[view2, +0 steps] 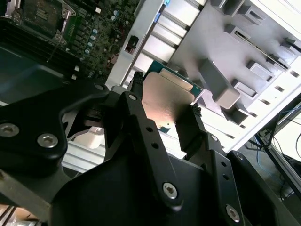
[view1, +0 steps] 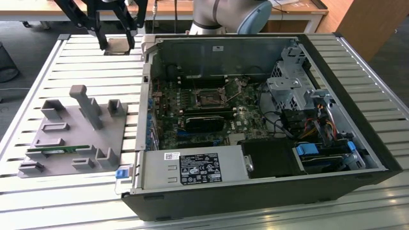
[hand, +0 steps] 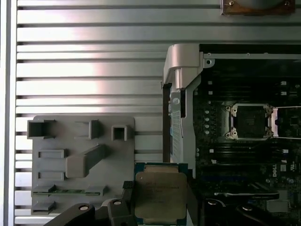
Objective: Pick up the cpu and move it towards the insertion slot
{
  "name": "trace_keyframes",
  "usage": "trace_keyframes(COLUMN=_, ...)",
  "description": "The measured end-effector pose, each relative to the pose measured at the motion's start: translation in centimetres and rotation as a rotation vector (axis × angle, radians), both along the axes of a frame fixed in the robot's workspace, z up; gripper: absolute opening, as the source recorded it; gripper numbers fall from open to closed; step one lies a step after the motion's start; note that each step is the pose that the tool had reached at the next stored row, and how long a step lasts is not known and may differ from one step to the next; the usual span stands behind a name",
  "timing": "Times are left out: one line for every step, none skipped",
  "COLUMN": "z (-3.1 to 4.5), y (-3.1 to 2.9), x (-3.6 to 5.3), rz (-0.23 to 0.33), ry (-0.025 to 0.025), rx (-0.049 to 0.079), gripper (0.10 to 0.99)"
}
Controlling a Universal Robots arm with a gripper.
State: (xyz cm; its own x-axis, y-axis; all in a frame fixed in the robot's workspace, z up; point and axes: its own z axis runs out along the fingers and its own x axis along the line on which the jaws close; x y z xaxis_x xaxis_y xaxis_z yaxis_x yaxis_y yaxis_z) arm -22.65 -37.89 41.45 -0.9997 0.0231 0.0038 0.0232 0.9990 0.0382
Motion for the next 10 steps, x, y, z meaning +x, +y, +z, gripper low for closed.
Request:
trace_keyframes(z=0.00, y=0.02, x=0.14, rz=0.000, ry=0.0000, rx=0.000, gripper=0.529)
trace_keyframes(z=0.00, y=0.05, x=0.29, rz=0.000, ry=0.0000, rx=0.000, gripper=0.529)
trace_keyframes(z=0.00, y=0.08, x=0.45, rz=0.000, ry=0.0000, rx=0.000, gripper=0.529)
trace_keyframes(z=0.00, y=0.11, x=0.60, rz=0.000, ry=0.0000, rx=0.000, gripper=0.529)
trace_keyframes(z=0.00, y=0.14, x=0.75, rz=0.000, ry=0.0000, rx=0.000, gripper=0.529)
trace_keyframes(z=0.00, y=0.17, x=0.91, rz=0.000, ry=-0.0001, rx=0.000, gripper=0.529)
trace_keyframes(z=0.00, y=0.20, x=1.07, rz=0.000, ry=0.0000, rx=0.000, gripper=0.529)
trace_keyframes(z=-0.01, y=0.23, x=1.22, rz=0.000, ry=-0.0001, rx=0.000, gripper=0.529)
trace_keyframes(z=0.00, y=0.26, x=1.38, rz=0.000, ry=0.0000, rx=0.000, gripper=0.529)
trace_keyframes(z=0.00, y=0.30, x=1.53, rz=0.000, ry=0.0000, rx=0.000, gripper=0.529)
